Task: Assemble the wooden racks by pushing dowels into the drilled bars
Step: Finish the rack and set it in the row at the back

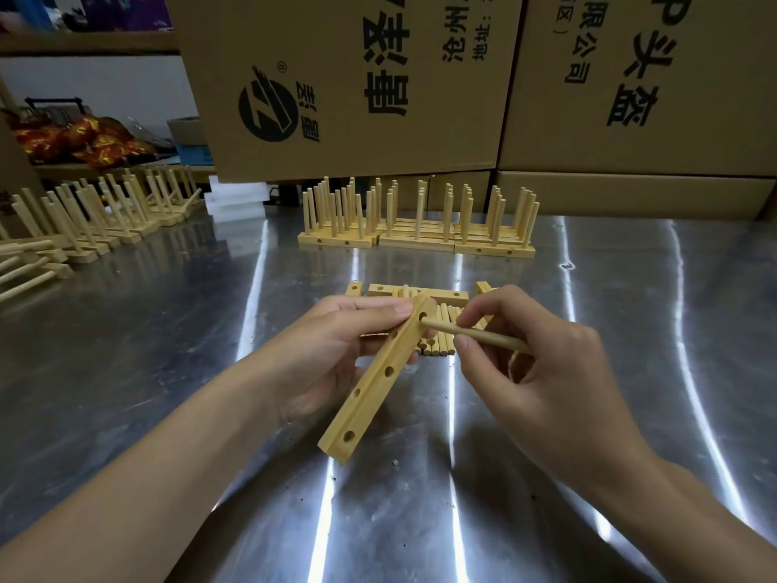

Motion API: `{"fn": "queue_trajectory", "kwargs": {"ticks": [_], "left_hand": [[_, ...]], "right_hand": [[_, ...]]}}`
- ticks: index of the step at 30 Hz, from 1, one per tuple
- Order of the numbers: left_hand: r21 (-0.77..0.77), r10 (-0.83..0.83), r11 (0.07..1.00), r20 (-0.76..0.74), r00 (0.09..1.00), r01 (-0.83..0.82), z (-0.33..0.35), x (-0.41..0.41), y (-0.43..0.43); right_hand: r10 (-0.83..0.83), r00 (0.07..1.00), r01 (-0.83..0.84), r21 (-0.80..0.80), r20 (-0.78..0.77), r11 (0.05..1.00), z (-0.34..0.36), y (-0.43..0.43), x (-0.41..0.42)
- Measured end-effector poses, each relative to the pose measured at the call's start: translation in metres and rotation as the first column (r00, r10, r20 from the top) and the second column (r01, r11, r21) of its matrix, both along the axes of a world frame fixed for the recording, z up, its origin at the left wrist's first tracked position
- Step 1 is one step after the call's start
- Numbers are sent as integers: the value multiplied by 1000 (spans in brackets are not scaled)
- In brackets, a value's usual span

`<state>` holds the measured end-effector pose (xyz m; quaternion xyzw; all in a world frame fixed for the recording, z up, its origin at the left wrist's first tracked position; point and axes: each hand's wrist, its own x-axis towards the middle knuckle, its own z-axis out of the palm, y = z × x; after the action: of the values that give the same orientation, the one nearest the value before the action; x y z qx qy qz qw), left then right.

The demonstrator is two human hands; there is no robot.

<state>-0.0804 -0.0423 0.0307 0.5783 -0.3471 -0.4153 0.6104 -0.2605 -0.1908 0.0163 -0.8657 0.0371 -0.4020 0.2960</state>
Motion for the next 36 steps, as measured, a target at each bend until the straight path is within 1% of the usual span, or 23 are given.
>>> {"fn": "queue_trajectory", "kwargs": {"ticks": [5,12,17,19,21,23,24,26,27,30,31,32,34,36], "left_hand": [[-2,-4,1000,27,1000,4,1,0,0],[-3,-20,1000,61,998,20,2,0,2],[-14,-2,1000,118,993,4,2,-2,2],[-25,6,1000,138,990,-2,2,-3,2],[-40,15,999,154,988,-9,2,-5,1],[-55,20,998,175,984,-11,2,-6,1],[-68,20,998,182,983,-7,3,-7,0],[-92,23,996,192,981,-6,3,-7,1],[-93,29,996,199,980,-11,4,-7,1],[-72,63,996,225,972,-48,4,-6,1],[-65,81,996,227,970,-68,4,-5,1],[-59,101,994,221,970,-90,4,-4,1],[-43,129,992,197,972,-122,5,-1,2],[-23,145,989,176,974,-143,6,1,3]], "right_hand": [[-51,999,51,-56,-2,997,0,1,0],[-37,999,37,7,-5,999,0,2,1],[-77,997,77,-28,-4,997,2,4,1],[-83,997,83,-4,1,997,3,5,1],[-79,997,80,72,-5,994,2,6,1],[-68,997,74,201,-37,977,1,6,3],[-43,997,60,291,-66,955,0,7,3],[42,992,19,472,-119,882,-1,9,5],[84,988,-1,533,-131,846,-2,9,6],[152,981,-49,604,-121,796,-1,10,9],[158,981,-62,597,-110,800,-1,9,9],[144,984,-61,561,-105,825,-1,8,8],[62,993,-16,411,-98,911,-1,3,6],[-29,997,46,241,-74,969,-1,-1,2]]}}
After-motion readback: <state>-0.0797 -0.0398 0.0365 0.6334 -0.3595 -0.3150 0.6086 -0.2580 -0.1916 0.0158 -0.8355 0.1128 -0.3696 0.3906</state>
